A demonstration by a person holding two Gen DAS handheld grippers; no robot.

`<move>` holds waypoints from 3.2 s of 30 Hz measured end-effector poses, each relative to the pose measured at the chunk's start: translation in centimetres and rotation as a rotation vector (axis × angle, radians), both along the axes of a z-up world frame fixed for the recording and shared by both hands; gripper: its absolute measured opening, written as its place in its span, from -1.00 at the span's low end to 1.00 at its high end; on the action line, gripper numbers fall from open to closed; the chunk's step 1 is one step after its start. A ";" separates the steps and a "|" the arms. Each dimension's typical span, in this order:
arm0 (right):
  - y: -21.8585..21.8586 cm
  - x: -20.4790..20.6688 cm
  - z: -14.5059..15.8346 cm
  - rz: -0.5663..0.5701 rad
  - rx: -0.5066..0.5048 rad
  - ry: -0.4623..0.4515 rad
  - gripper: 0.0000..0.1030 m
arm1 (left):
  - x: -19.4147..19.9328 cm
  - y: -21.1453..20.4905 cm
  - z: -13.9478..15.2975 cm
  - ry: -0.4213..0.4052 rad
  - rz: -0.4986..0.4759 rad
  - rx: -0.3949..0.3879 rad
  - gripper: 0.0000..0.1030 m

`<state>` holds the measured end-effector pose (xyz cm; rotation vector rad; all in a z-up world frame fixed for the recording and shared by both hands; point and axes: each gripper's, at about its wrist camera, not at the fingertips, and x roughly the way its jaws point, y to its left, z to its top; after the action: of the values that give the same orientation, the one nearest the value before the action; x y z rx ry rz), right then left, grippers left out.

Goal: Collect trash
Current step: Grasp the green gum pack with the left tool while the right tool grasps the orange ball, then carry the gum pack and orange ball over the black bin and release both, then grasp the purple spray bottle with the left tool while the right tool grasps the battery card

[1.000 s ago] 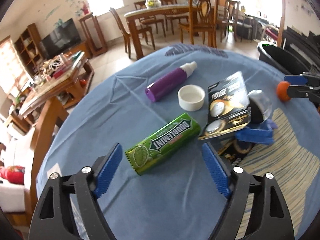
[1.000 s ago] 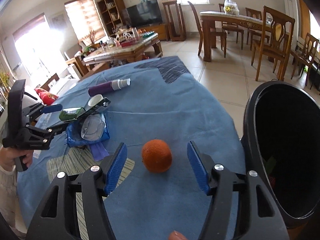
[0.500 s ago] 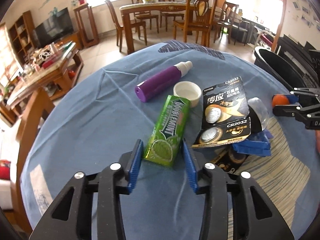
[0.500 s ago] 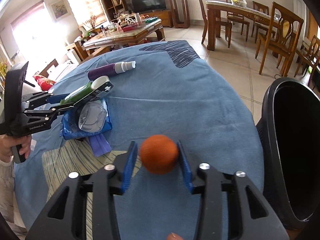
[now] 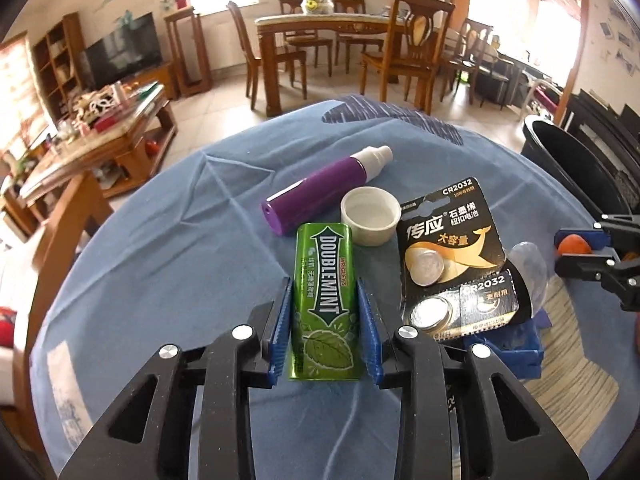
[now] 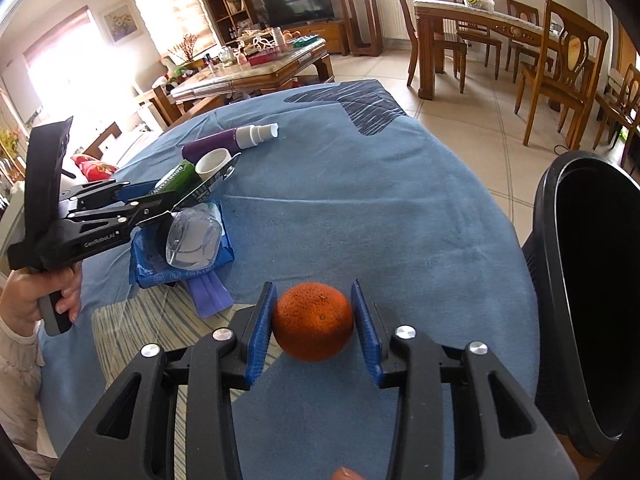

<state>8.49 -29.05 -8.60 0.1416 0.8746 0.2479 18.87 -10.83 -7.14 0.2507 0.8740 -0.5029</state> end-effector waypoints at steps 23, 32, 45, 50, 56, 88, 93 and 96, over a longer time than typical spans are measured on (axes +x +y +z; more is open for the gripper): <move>-10.5 -7.4 7.1 -0.160 0.264 -0.389 -0.31 | -11.1 -11.2 8.6 -0.141 -0.119 -0.299 -0.39; -18.9 -9.9 6.5 -0.347 0.287 -0.431 -0.30 | -13.2 -21.5 7.7 -0.141 -0.255 -0.286 -0.39; -23.8 -10.6 3.0 -0.462 0.310 -0.386 -0.30 | -12.4 -30.3 5.6 -0.101 -0.323 -0.284 -0.39; -25.0 -10.4 1.9 -0.487 0.328 -0.365 -0.30 | -11.6 -32.4 4.3 -0.072 -0.341 -0.263 -0.39; -25.2 -11.1 1.5 -0.501 0.335 -0.360 -0.30 | -10.8 -33.3 3.5 -0.052 -0.342 -0.252 -0.39; -18.2 -7.9 3.6 -0.378 0.263 -0.316 0.39 | -10.3 -20.2 7.4 -0.181 -0.151 -0.279 0.66; -13.0 -6.1 4.1 -0.267 0.248 -0.295 0.39 | -6.0 -11.6 7.4 -0.182 0.026 -0.262 0.66; -9.6 -4.8 4.4 -0.186 0.242 -0.278 0.39 | -2.7 -6.8 7.3 -0.157 0.111 -0.246 0.65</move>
<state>3.70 -38.67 -4.22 0.4020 0.5492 0.1928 16.13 -17.66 0.11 0.0159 0.6622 -0.4750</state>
